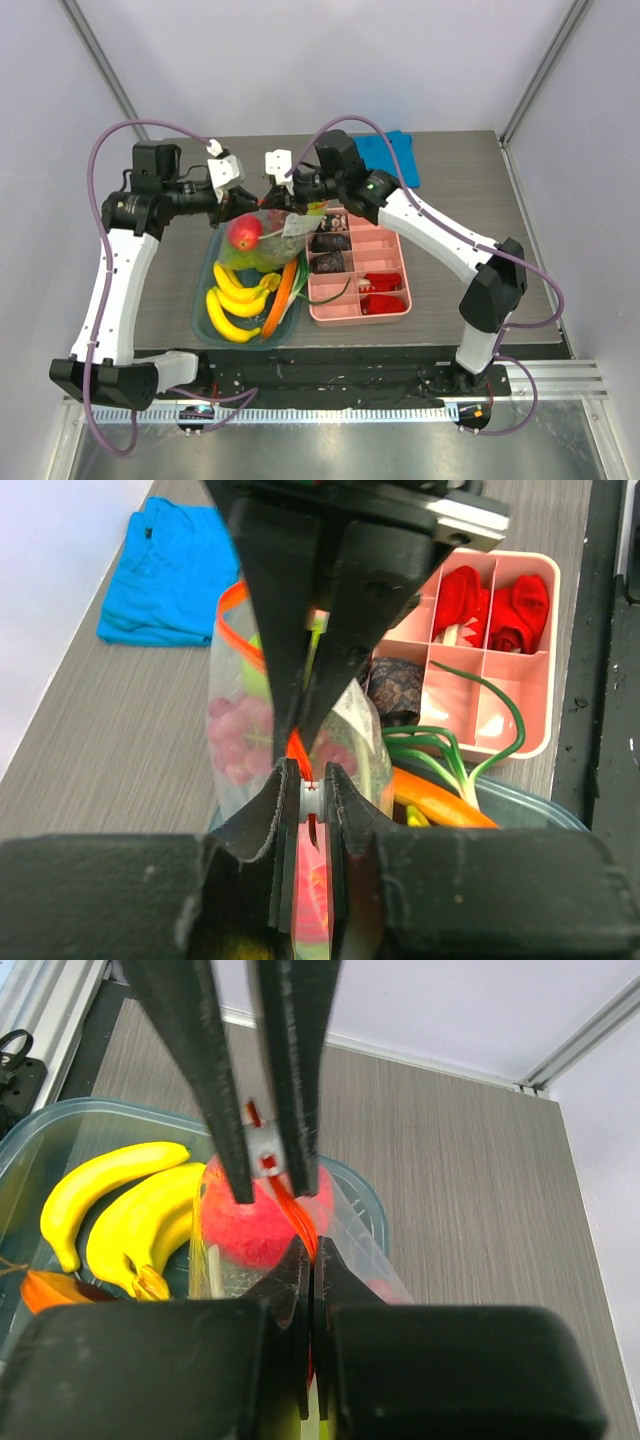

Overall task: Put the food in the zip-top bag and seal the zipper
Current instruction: Zip the zipper food storage bag.

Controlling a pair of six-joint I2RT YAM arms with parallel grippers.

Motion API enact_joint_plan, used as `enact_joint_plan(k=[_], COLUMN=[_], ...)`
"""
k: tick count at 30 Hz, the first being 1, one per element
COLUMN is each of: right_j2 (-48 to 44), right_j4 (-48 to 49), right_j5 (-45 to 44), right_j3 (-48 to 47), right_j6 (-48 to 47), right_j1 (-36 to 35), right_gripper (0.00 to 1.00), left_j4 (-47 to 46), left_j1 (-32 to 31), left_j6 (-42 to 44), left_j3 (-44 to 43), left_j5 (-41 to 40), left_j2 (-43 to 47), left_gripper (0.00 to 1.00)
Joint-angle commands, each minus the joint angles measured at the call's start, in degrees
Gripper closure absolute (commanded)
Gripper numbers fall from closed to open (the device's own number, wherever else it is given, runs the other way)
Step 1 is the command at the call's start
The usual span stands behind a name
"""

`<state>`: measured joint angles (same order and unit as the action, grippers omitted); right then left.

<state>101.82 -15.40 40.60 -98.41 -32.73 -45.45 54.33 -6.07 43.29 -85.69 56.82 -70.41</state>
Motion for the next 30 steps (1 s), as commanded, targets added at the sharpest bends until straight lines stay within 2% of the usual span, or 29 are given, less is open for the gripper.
enact_joint_plan(k=[1, 6, 10, 17, 25, 30], right_j2=[-2.9, -2.9, -3.0, -3.7, -4.3, -4.8], right_j4=[2.6, 2.7, 3.5, 4.9, 3.4, 3.1], right_j5=[1.1, 1.3, 1.9, 3.3, 4.1, 3.8], right_j3=[-3.7, -3.5, -3.5, -2.7, -1.6, -0.7], right_j6=[0.3, 0.1, 0.7, 0.9, -0.7, -1.0], right_j1=[0.2, 0.1, -0.2, -0.5, -1.0, -1.0], right_gripper=[0.99, 0.99, 0.99, 0.99, 0.99, 0.99], left_j4=[-5.7, -8.8, -8.7, -9.3, -17.0, -18.3], left_j1=[-2.0, -2.5, -2.9, -2.9, -2.9, -2.8], left_j6=[-4.3, -6.7, -8.6, -8.6, -13.0, -13.6], left_j3=[1.7, 2.3, 2.5, 4.0, 5.7, 6.3], left_j5=[-2.8, -3.3, -3.3, -3.9, -6.8, -7.6], left_j2=[-0.6, -1.2, -1.9, -1.7, -0.6, 1.1], left_gripper=[0.96, 0.94, 0.88, 0.88, 0.83, 0.78])
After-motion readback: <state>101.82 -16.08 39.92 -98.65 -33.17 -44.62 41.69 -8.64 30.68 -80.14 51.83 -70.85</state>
